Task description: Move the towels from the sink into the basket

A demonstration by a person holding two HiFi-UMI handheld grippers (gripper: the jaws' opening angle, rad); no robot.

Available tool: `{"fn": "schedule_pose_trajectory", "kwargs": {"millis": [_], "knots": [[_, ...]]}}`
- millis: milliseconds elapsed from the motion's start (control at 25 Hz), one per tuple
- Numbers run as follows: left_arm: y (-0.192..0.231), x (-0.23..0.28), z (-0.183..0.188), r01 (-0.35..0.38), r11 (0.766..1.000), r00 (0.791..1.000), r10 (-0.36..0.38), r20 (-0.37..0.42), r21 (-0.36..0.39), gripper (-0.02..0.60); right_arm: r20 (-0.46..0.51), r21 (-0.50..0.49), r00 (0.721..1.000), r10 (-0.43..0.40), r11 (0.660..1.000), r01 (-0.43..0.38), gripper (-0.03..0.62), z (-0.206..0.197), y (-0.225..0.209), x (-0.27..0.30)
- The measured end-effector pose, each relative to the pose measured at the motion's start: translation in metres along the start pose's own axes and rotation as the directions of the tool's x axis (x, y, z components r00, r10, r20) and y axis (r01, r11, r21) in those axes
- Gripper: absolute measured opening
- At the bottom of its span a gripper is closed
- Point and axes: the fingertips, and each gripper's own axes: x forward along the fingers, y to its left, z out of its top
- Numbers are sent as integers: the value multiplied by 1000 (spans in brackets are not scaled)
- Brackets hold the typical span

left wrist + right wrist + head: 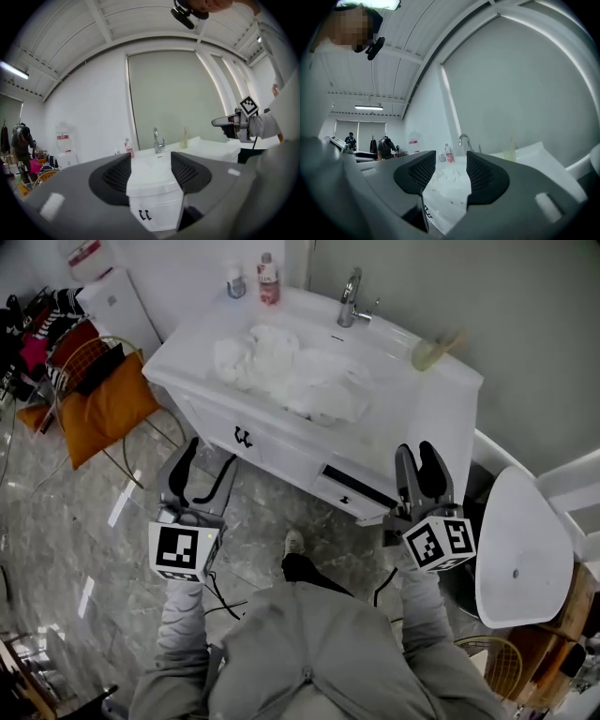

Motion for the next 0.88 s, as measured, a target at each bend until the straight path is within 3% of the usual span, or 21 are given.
{"fn": "schedule_pose_trajectory", "kwargs": {"millis": [280,520,680,720,880], "knots": [[50,87,-11,0,1000,999,2,-53,28,291,-98,4,991,95,996,-95,187,-30,7,115],[62,147,-24,66,998,994,-64,-90,20,291,-223,0,969,103,994,-106,187,-62,-3,167],[63,202,-34,151,988,984,-149,-101,14,291,-316,12,946,74,997,-74,191,-90,-18,195],[62,217,-38,179,984,979,-177,-105,13,291,-347,17,935,68,998,-66,220,-100,-21,201],[51,282,-56,321,947,939,-317,-135,9,291,-487,31,873,37,999,-26,253,-143,-33,220]]}}
